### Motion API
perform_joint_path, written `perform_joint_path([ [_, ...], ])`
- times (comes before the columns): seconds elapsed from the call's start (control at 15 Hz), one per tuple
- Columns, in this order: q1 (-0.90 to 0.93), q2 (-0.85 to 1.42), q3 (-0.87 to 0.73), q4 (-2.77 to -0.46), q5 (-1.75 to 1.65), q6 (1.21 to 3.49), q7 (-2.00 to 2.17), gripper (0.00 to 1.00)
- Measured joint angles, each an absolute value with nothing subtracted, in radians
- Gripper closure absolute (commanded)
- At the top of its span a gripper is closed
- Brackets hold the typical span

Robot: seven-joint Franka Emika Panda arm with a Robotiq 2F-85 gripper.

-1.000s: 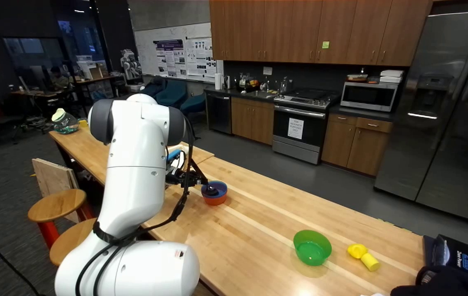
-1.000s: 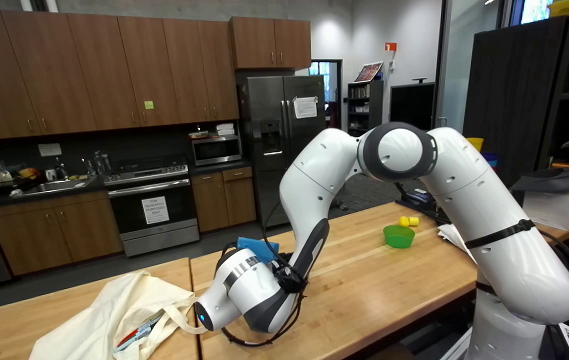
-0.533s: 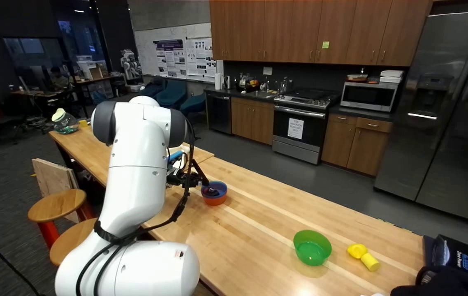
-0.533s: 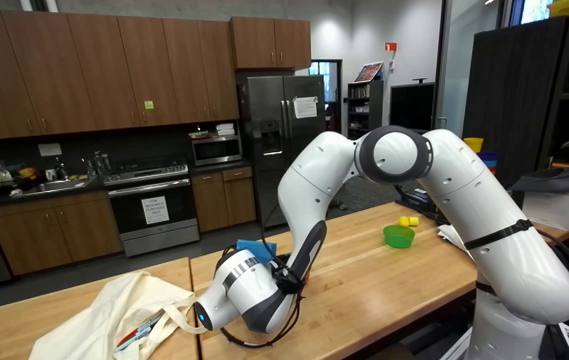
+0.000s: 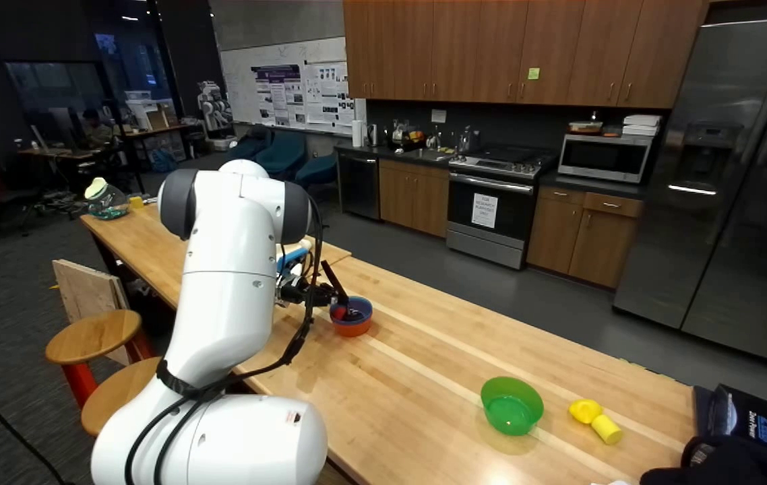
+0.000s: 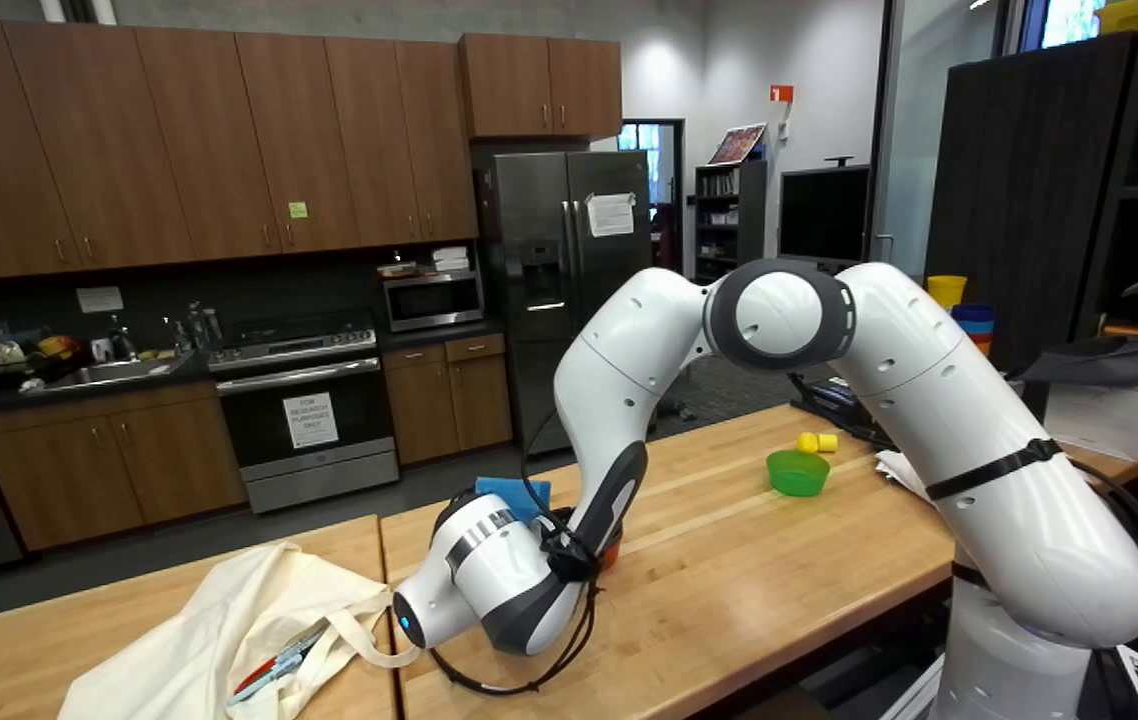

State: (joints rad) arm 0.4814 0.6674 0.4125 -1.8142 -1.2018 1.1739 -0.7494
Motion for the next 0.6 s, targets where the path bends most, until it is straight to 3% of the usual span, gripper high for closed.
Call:
perform_joint_path([
  [0.6, 0.477, 0.681, 0.395, -1.79, -1.216, 1.175, -0.751, 0.98],
])
